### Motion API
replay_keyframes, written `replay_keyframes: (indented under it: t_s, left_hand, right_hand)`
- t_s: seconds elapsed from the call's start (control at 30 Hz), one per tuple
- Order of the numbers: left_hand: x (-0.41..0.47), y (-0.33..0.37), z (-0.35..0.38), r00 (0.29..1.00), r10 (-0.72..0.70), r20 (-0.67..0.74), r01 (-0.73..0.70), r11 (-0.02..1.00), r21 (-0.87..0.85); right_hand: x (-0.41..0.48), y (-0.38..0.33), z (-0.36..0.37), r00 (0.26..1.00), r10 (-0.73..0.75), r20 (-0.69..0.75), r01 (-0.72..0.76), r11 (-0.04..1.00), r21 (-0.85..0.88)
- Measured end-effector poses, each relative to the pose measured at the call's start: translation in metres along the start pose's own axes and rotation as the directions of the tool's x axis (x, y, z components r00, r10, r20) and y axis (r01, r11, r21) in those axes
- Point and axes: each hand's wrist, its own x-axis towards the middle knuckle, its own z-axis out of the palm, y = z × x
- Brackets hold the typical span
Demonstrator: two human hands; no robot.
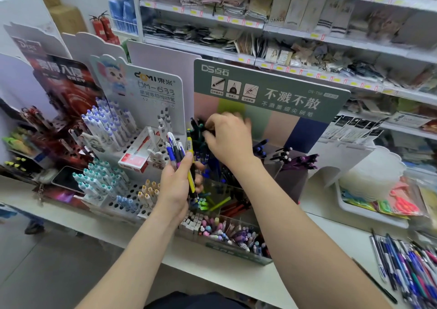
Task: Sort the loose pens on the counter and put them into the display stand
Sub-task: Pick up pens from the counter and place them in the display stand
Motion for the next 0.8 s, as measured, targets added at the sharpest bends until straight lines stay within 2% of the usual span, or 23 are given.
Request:
replay_keyframes:
  t_s: [0.07,0.13,0.23,0.33,0.47,0.53,0.6,0.73,0.8]
  left_hand:
    - [-0.001,0.0,0.001,1.0,0.005,-0.007,-0.005,1.0,0.006]
    - [-0.003,0.001,0.0,1.0,0.005,-0.004,-0.005,1.0,0.018]
    - [-0.003,0.001,-0.003,1.0,-0.003,-0.003,0.003,0.999,0.045]
    - [-0.004,0.002,-0.004,0.999,-0.017,-0.03,0.018,1.0,0.024]
    - [-0.005,0.004,-0.004,1.0,0.001,-0.019,-0.001,1.0,0.017]
    - [-0.006,0.005,-0.003,1.0,0.011,0.001,-0.011,1.0,0.026]
    - [-0.007,0.006,-0.002,1.0,-0.003,0.013,0.003,1.0,0.005]
    - [-0.009,0.006,-0.002,0.997,-0.056,0.046,0.06,0.994,-0.09]
    - [-0.009,0.007,-0.004,0.995,-0.071,0.063,0.079,0.989,-0.124]
  right_hand:
    - [-0.001,0.001,0.001,1.0,0.007,-0.01,-0.008,1.0,-0.026]
    - [-0.002,0.0,0.004,0.998,-0.07,0.003,0.07,0.997,-0.041]
    - [0.004,0.0,0.004,0.992,-0.083,-0.097,0.087,0.996,0.031]
    - [0.009,-0.001,0.006,0.986,-0.16,0.041,0.15,0.972,0.182]
    - [0.014,-0.003,0.004,0.991,-0.131,0.022,0.122,0.963,0.242]
    - [0.016,-0.003,0.006,0.991,-0.126,0.034,0.121,0.984,0.132]
    - [0.02,-0.003,0.008,0.997,-0.075,-0.017,0.074,0.997,-0.02]
    - [0.022,-0.007,0.006,0.986,-0.161,0.044,0.165,0.982,-0.095]
    - [0.021,-0.007,0.004,0.987,-0.157,0.021,0.158,0.972,-0.175]
